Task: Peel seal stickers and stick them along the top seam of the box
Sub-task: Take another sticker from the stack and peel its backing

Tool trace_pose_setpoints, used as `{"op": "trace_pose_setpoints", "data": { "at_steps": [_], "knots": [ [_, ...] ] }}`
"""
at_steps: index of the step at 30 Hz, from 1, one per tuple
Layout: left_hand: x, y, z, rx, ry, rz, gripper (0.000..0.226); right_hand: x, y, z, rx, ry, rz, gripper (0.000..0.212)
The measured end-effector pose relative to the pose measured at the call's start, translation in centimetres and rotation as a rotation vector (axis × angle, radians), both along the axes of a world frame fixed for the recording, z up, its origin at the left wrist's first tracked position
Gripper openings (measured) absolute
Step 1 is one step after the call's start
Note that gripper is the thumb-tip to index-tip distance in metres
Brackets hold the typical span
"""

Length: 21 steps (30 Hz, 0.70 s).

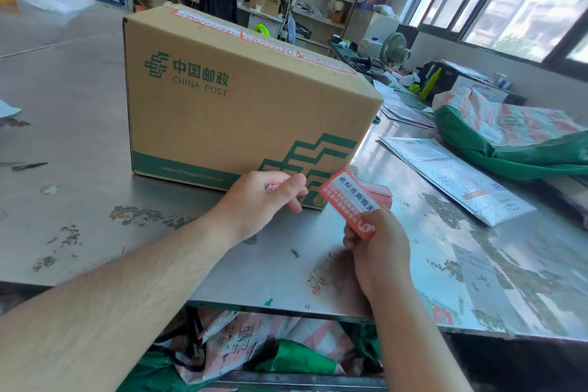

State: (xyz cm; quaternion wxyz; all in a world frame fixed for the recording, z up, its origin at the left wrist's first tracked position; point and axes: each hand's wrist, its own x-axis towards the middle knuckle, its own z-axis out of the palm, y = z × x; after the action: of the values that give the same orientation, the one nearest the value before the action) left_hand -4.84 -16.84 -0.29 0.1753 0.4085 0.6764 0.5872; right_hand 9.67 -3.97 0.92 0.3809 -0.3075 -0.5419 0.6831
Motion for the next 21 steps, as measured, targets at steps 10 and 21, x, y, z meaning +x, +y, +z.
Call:
{"op": "trace_pose_setpoints", "data": {
  "at_steps": [10,21],
  "knots": [
    [0.0,-0.2,0.6,0.13,-0.111,0.146,0.015,-0.9,-0.4,0.1,0.328,-0.21,0.092,0.017],
    [-0.2,-0.1,0.0,0.094,-0.017,0.243,0.015,-2.2,-1.2,-1.3,0.509,-0.272,-0.11,0.008]
  ]
}}
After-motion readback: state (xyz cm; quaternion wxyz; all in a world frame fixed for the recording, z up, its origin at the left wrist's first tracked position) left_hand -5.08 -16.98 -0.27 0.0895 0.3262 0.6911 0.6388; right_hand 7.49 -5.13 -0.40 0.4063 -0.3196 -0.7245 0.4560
